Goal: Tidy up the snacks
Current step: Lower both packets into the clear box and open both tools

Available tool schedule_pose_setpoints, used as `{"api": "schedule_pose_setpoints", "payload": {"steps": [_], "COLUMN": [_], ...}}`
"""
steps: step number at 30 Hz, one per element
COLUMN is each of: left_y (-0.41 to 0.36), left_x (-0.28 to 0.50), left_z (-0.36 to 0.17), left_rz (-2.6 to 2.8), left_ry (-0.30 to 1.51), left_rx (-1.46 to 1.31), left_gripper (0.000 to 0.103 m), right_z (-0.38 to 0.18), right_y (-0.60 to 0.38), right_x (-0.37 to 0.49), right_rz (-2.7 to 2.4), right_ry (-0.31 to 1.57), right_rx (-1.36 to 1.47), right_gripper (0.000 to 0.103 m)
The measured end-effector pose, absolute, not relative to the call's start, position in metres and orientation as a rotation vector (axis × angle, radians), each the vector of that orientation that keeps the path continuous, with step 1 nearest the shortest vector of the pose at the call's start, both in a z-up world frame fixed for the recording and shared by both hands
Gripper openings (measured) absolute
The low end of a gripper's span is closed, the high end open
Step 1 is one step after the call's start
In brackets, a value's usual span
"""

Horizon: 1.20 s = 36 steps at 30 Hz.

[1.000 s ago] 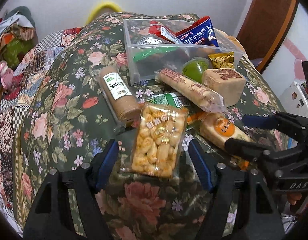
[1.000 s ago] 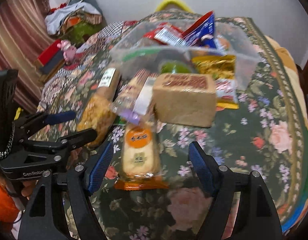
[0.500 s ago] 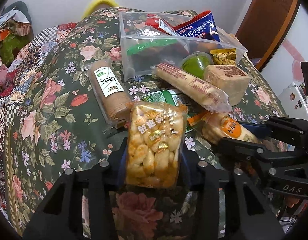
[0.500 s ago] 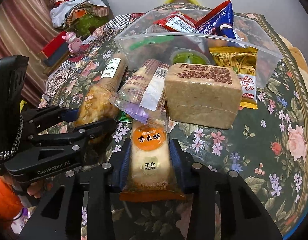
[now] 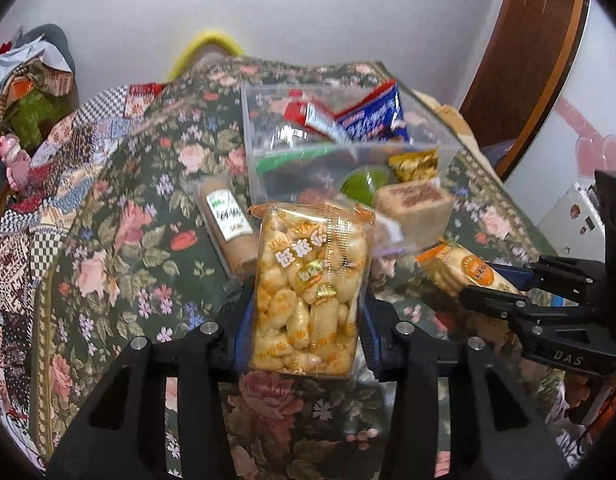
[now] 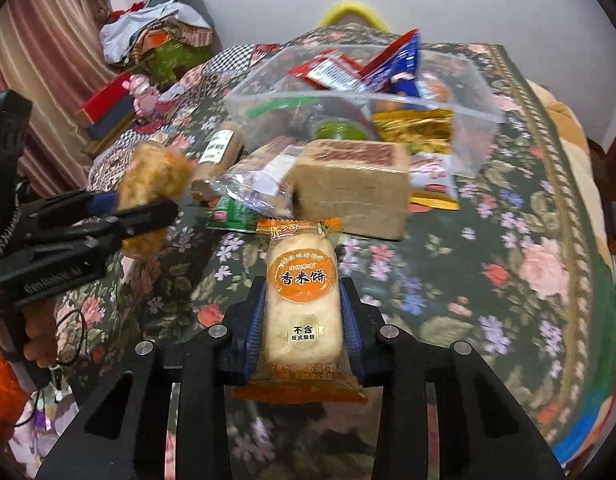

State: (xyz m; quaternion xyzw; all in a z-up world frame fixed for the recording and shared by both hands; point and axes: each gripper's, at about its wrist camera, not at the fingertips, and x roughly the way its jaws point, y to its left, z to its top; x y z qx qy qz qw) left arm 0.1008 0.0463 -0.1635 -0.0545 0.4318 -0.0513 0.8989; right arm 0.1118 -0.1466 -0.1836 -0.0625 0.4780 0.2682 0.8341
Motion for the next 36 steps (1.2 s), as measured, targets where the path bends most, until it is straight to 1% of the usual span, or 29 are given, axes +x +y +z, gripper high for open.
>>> {"api": "schedule_pose_setpoints", "payload": {"steps": [10,18,26,36], "left_y": [0.041,0.041,0.047,0.060], "left_x": [0.120,0.156,0.198,0.258], "left_z": [-0.116,-0.093,-0.093,-0.112], "left_rz": [-0.109,-0.095,-0.073,-0.038], "left_ry": [0.793,0.737,0.733,0.777], "left_rx": [-0.112,-0.104,-0.100,-0.099], "left_gripper": [0.044,0.044,0.045,0.045], "right_z": [-0.138,-0.108,-0.093,-0.107], "right_y": [-0.166,-0.177,-0.177,-0.169], "right_x": [0.123,0.153,0.193,0.245], "right_rz": [0.500,0.456,0.412,0.384], "right_ry": [0.883,0.791,0.733,0.740], "right_rx": [-0.100,-0.060,-0.051,-0.070], "right_gripper": [0.032,0.032,0.032,0.032]}}
